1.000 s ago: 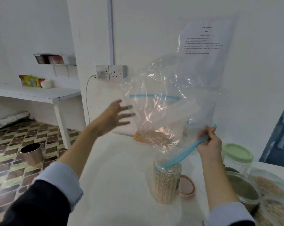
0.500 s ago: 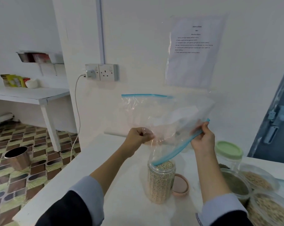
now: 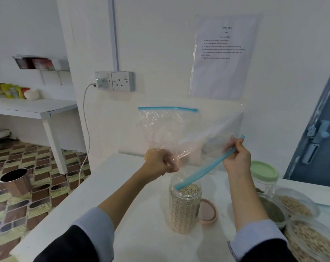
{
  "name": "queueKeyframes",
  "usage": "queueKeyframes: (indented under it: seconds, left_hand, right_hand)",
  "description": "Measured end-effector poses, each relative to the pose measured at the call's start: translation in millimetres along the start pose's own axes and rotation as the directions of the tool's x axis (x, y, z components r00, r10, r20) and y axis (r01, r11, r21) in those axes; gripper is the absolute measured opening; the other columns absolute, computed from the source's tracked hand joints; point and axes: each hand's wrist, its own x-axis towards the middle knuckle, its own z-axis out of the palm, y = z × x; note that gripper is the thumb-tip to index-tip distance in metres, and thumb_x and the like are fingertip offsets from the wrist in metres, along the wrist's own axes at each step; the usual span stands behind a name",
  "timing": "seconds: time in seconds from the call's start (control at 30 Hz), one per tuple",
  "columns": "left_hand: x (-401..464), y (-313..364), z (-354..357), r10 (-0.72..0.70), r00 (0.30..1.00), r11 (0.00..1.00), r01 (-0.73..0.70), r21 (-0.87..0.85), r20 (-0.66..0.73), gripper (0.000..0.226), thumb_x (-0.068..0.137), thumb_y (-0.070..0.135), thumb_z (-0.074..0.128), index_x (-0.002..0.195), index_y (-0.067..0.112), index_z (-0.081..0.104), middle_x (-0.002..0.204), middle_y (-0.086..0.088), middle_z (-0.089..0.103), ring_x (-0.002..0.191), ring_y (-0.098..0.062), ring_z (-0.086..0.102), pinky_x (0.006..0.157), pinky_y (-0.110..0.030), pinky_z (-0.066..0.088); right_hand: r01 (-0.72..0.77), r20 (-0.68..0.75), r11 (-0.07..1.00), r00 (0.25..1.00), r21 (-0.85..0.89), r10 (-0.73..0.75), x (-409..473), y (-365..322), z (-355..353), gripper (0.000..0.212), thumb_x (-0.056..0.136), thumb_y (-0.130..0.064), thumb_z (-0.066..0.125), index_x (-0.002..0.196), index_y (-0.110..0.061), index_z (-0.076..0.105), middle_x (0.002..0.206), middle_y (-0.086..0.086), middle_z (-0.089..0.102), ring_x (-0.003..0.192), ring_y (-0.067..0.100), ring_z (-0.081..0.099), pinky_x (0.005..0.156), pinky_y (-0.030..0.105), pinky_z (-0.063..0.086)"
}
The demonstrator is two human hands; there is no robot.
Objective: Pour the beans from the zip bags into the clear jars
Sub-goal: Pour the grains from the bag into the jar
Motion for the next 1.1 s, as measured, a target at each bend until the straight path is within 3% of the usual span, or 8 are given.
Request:
queueKeyframes:
  seconds: [0.1, 0.27, 0.4, 0.57, 0.73, 0.9, 1.0, 1.1]
  left_hand:
    - [0.8, 0.9, 1.7, 0.009, 0.999, 1.0, -0.009, 0.018, -0.039, 0.028, 0.076, 0.001, 0.075, 0.072, 0.013, 0.05, 0.071, -0.009, 0.067, 0.048, -0.005, 0.053, 0.048, -0.017, 0.044]
    - [4.5, 0.2, 8.7, -0.006, 0.988, 1.0, 0.007, 0.009, -0.152, 0.041, 0.071, 0.005, 0.08, 0.066, 0.016, 0.041, 0.062, -0.002, 0.045, 0.057, -0.013, 0.042, 0.054, -0.024, 0.041]
    - [6.2, -1.2, 12.3, 0.004, 0.983, 1.0, -0.005, -0.009, -0.184, 0.047, 0.065, 0.008, 0.084, 0.061, 0.016, 0.039, 0.062, -0.002, 0.04, 0.06, -0.016, 0.035, 0.058, -0.031, 0.034]
    - [2.1, 0.0, 9.6, 0.003, 0.983, 0.999, -0.01, -0.042, -0.181, 0.038, 0.067, 0.005, 0.083, 0.063, 0.013, 0.046, 0.065, -0.01, 0.05, 0.061, -0.019, 0.048, 0.059, -0.028, 0.05]
    - [-1.5, -0.9, 2.2, 0.017, 0.981, 0.994, -0.039, -0.105, -0.196, 0.027, 0.062, 0.007, 0.085, 0.073, 0.019, 0.062, 0.084, -0.023, 0.062, 0.079, -0.026, 0.054, 0.078, -0.048, 0.054]
    - [-3.1, 1.3, 3.3, -0.06, 0.983, 0.978, 0.024, -0.205, -0.171, 0.029, 0.071, -0.003, 0.077, 0.081, 0.018, 0.061, 0.087, -0.016, 0.06, 0.081, -0.025, 0.057, 0.064, -0.027, 0.054]
    - [-5.1, 5.6, 4.6, -0.152, 0.968, 0.96, 0.097, -0.262, -0.199, 0.027, 0.073, -0.003, 0.076, 0.087, 0.01, 0.058, 0.083, -0.01, 0.062, 0.073, -0.021, 0.062, 0.059, -0.025, 0.054]
    - [-7.8, 8.0, 7.9, -0.213, 0.942, 0.924, 0.108, -0.367, -0.26, 0.039, 0.079, 0.003, 0.073, 0.112, 0.001, 0.053, 0.089, -0.017, 0.065, 0.067, -0.019, 0.066, 0.056, -0.023, 0.055]
  right_hand:
    - [-0.005, -0.014, 1.0, 1.0, 0.018, 0.005, -1.2, 1.2, -0.8, 0.034, 0.1, -0.005, 0.043, 0.072, -0.013, 0.06, 0.053, -0.004, 0.064, 0.046, 0.005, 0.062, 0.044, 0.017, 0.048]
    - [-0.011, -0.015, 0.999, 1.0, -0.032, 0.011, -2.2, 5.5, -1.0, 0.027, 0.1, -0.007, 0.043, 0.079, -0.014, 0.057, 0.057, -0.003, 0.067, 0.048, 0.002, 0.062, 0.046, 0.016, 0.049]
    - [-0.017, -0.003, 1.0, 1.0, 0.007, 0.017, -2.5, 5.7, 0.0, 0.03, 0.099, -0.007, 0.045, 0.075, -0.013, 0.062, 0.059, -0.004, 0.068, 0.054, 0.002, 0.065, 0.051, 0.018, 0.053]
    - [-0.01, 0.0, 1.0, 1.0, 0.027, 0.01, -7.6, 2.0, 2.5, 0.03, 0.1, -0.005, 0.042, 0.076, -0.014, 0.057, 0.055, -0.004, 0.066, 0.049, 0.003, 0.063, 0.047, 0.017, 0.05]
    - [0.003, -0.024, 0.999, 1.0, 0.047, -0.002, -8.2, -5.0, 0.5, 0.035, 0.1, -0.004, 0.041, 0.071, -0.015, 0.057, 0.059, 0.0, 0.067, 0.047, 0.007, 0.062, 0.046, 0.018, 0.05]
    - [0.008, -0.041, 1.0, 0.999, -0.01, -0.009, -9.8, -5.4, -2.3, 0.027, 0.1, -0.006, 0.041, 0.078, -0.015, 0.053, 0.063, -0.001, 0.067, 0.048, 0.008, 0.059, 0.048, 0.018, 0.047]
    - [-0.02, -0.034, 1.0, 0.999, -0.012, 0.019, -11.8, -5.9, -2.9, 0.022, 0.1, -0.007, 0.042, 0.082, -0.014, 0.053, 0.071, 0.001, 0.066, 0.05, 0.01, 0.06, 0.052, 0.019, 0.049]
    - [-0.02, -0.027, 0.999, 0.999, -0.027, 0.019, -17.4, -8.2, -2.0, 0.019, 0.099, -0.007, 0.043, 0.085, -0.013, 0.054, 0.076, 0.003, 0.067, 0.054, 0.011, 0.064, 0.055, 0.021, 0.054]
